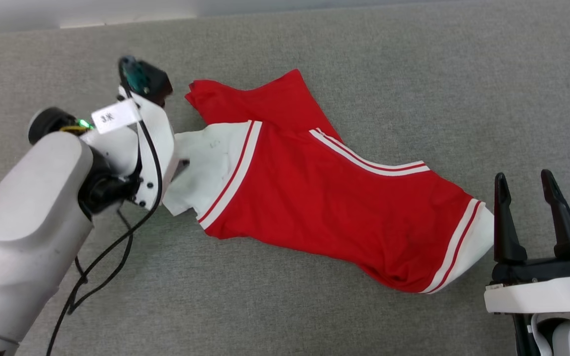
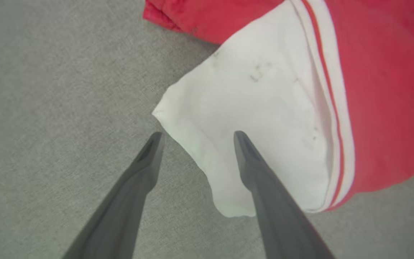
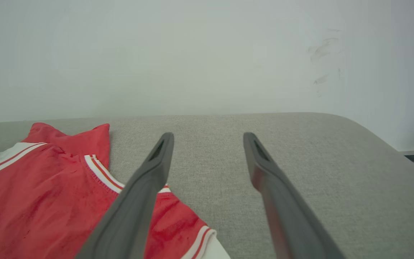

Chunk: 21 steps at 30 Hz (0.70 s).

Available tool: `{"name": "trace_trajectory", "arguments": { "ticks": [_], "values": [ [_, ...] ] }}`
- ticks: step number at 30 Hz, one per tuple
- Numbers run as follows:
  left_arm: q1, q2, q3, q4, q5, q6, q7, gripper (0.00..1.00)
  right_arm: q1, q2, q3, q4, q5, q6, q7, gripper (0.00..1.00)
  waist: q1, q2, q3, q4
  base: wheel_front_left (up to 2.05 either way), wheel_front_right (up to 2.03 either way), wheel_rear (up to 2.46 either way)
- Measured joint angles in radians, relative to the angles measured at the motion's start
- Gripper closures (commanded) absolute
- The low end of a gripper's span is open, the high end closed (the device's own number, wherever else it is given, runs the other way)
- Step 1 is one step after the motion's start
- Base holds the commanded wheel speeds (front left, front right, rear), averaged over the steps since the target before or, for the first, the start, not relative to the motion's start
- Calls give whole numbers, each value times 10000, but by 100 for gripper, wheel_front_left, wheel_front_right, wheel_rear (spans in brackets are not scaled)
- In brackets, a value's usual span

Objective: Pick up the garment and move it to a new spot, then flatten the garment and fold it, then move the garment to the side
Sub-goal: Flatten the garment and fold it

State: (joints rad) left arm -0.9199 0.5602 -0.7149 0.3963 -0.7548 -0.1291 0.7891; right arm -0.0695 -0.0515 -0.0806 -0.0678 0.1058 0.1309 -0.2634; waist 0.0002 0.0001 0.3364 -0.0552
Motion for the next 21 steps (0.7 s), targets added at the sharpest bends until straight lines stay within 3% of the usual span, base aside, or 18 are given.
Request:
{"name": "trace_trajectory", "arguments": {
  "ticks": [6,11,12,13,21],
  "values": [
    [200,337,-951,61,-1248,0,1191,0,-147,0,44,0,2,0,0,0,-1,0,309,-145,0,0,0],
    [164,652,-1634,-159,-1645,13,1448,0,-294,0,44,13,4,0,0,0,-1,0,437,-197,0,0,0],
    [139,688,-1760,-211,-1712,13,1417,54,-297,2,48,15,4,0,0,0,-1,0,443,-198,0,0,0],
    [130,734,-1860,-244,-1762,13,1361,100,-297,0,38,25,4,0,0,0,-2,0,441,-192,0,0,0],
    [148,922,-2460,-522,-1990,2,-240,100,-202,2,15,144,0,0,0,0,-1,0,18,13,0,0,0]
  ]
}}
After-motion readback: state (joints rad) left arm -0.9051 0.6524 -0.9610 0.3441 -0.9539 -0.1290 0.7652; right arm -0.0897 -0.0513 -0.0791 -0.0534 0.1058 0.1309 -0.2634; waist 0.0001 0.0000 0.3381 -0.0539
